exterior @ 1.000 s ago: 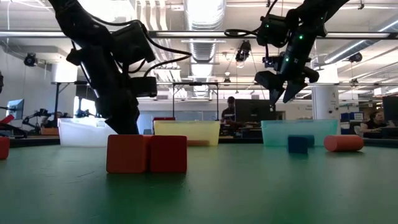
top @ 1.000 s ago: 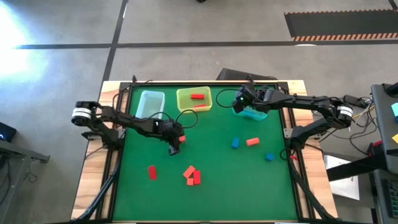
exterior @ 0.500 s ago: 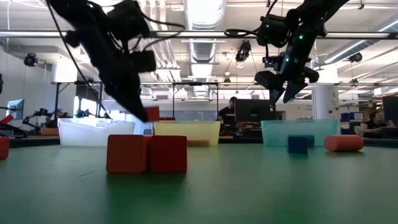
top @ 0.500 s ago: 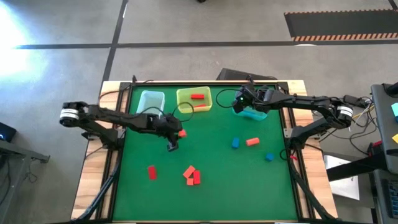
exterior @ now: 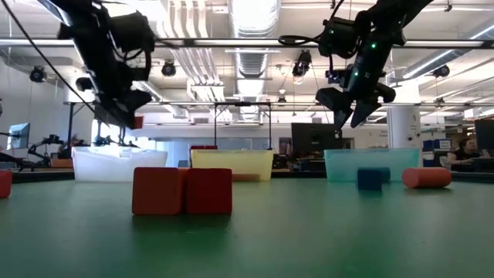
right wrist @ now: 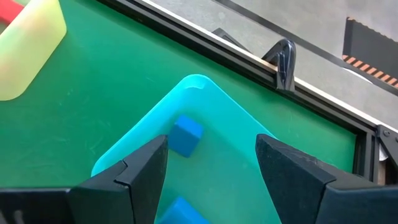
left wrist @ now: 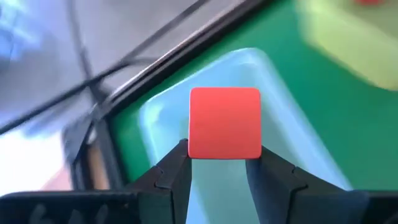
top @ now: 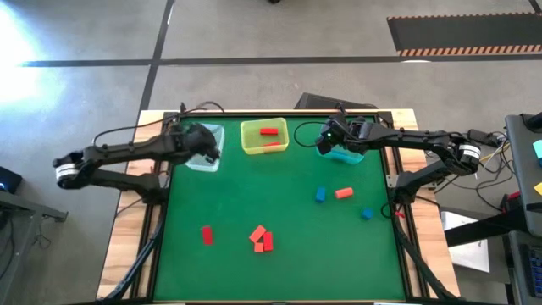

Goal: Sort & place blocks by color
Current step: Put the orange block into the transparent bin, then put the blue block into the blue bin

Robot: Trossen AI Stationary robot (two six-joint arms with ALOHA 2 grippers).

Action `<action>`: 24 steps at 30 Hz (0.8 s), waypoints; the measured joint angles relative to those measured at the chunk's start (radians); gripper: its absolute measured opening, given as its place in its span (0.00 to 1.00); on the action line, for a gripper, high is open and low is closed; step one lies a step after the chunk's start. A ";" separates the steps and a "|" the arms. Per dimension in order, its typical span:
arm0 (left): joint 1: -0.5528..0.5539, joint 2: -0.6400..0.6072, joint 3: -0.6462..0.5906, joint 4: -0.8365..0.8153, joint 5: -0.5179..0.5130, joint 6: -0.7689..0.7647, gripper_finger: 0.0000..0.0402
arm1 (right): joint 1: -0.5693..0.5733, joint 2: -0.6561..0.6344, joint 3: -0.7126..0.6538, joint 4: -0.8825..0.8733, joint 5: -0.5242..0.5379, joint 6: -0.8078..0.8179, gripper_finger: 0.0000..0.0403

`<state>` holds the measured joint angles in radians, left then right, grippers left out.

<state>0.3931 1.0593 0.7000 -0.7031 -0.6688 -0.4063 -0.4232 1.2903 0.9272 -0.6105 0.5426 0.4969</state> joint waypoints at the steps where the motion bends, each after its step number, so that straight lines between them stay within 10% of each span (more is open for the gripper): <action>1: 0.036 -0.002 -0.006 0.004 0.001 -0.017 0.29 | 0.000 0.000 0.000 0.001 0.000 0.000 0.58; 24: 0.112 0.111 -0.031 0.074 0.053 0.020 0.47 | 0.002 0.000 0.000 0.002 0.000 0.000 0.58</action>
<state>0.5049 1.1702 0.6693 -0.6288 -0.6159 -0.3862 -0.4210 1.2903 0.9272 -0.6090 0.5426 0.4969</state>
